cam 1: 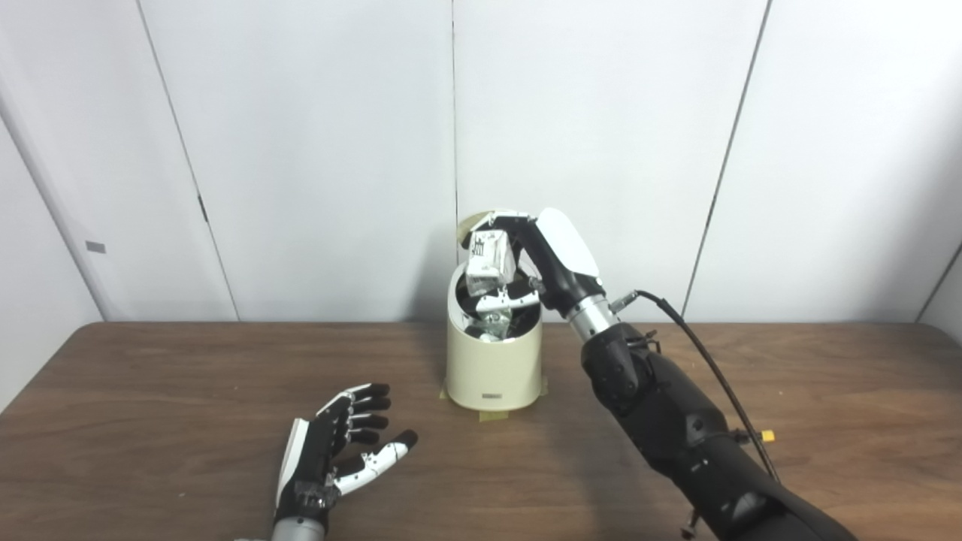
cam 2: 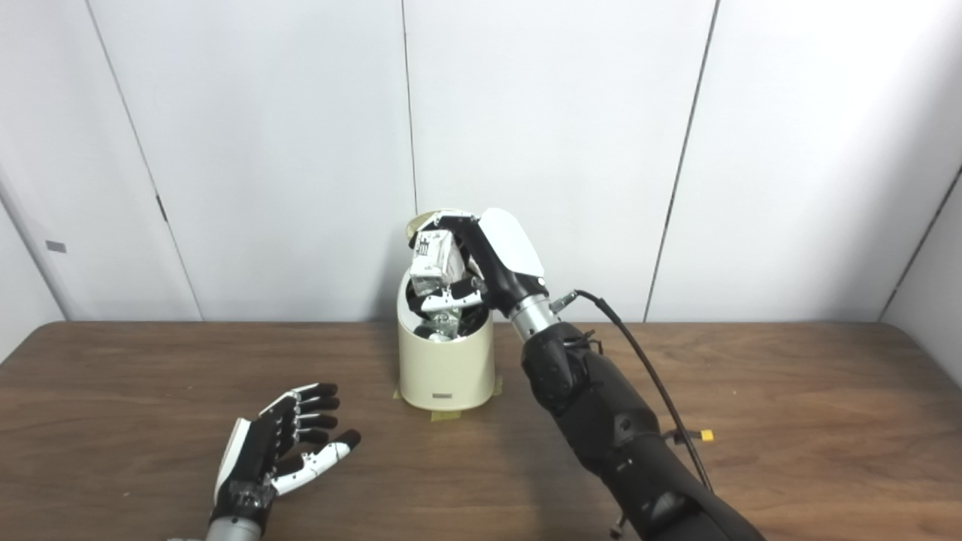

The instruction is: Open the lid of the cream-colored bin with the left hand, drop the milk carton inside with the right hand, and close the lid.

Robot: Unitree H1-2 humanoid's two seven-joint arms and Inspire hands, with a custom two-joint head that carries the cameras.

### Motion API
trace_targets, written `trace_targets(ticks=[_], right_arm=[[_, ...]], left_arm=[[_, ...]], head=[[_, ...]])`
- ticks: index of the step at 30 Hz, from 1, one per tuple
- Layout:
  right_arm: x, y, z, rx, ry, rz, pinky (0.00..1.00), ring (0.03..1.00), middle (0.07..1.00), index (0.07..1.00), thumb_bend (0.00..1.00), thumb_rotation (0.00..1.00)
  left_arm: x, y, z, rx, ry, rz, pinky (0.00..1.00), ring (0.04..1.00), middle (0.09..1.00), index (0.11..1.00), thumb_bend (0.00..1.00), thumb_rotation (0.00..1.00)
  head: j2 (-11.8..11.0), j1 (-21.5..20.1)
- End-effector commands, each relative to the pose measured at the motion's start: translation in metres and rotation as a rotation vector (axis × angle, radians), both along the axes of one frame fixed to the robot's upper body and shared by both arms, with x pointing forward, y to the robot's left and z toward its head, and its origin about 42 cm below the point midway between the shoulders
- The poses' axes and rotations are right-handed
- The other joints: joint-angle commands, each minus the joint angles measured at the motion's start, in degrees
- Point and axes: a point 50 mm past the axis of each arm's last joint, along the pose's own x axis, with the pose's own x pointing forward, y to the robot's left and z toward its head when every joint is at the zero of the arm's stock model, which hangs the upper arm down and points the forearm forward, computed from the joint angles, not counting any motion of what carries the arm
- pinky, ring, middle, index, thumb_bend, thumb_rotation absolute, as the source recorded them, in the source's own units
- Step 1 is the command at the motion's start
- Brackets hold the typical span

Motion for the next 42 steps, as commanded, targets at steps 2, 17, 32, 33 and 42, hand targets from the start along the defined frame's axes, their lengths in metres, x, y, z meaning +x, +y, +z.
trace_targets(ticks=[2, 17, 32, 33, 42], right_arm=[[0.012, 0.001, 0.053, 0.044, -0.146, 0.008, 0.31, 0.395, 0.490, 0.527, 0.52, 0.00], [0.012, -0.008, 0.031, -0.025, -0.001, 0.020, 0.33, 0.416, 0.481, 0.500, 0.52, 0.00], [0.008, -0.019, 0.024, -0.197, 0.140, -0.009, 0.59, 0.731, 0.784, 0.729, 0.92, 0.16], [0.007, -0.020, 0.025, -0.195, 0.140, -0.009, 0.59, 0.734, 0.788, 0.732, 0.92, 0.16], [0.003, -0.026, 0.030, -0.170, 0.123, -0.006, 0.61, 0.739, 0.789, 0.746, 0.92, 0.17]], left_arm=[[0.001, -0.003, 0.008, 0.010, -0.036, -0.014, 0.62, 0.669, 0.715, 0.722, 0.69, 0.14], [0.000, -0.004, 0.010, 0.004, -0.029, -0.013, 0.59, 0.660, 0.717, 0.723, 0.69, 0.14], [0.000, -0.002, 0.010, 0.019, -0.032, -0.012, 0.60, 0.654, 0.712, 0.715, 0.69, 0.14], [0.000, -0.002, 0.010, 0.017, -0.031, -0.011, 0.61, 0.654, 0.711, 0.715, 0.69, 0.14], [0.000, -0.001, 0.009, 0.014, -0.028, -0.014, 0.60, 0.655, 0.709, 0.717, 0.69, 0.14]], head=[[0.1, 0.1], [1.1, 0.3], [1.4, -0.1], [1.4, -0.1], [1.5, 0.0]])
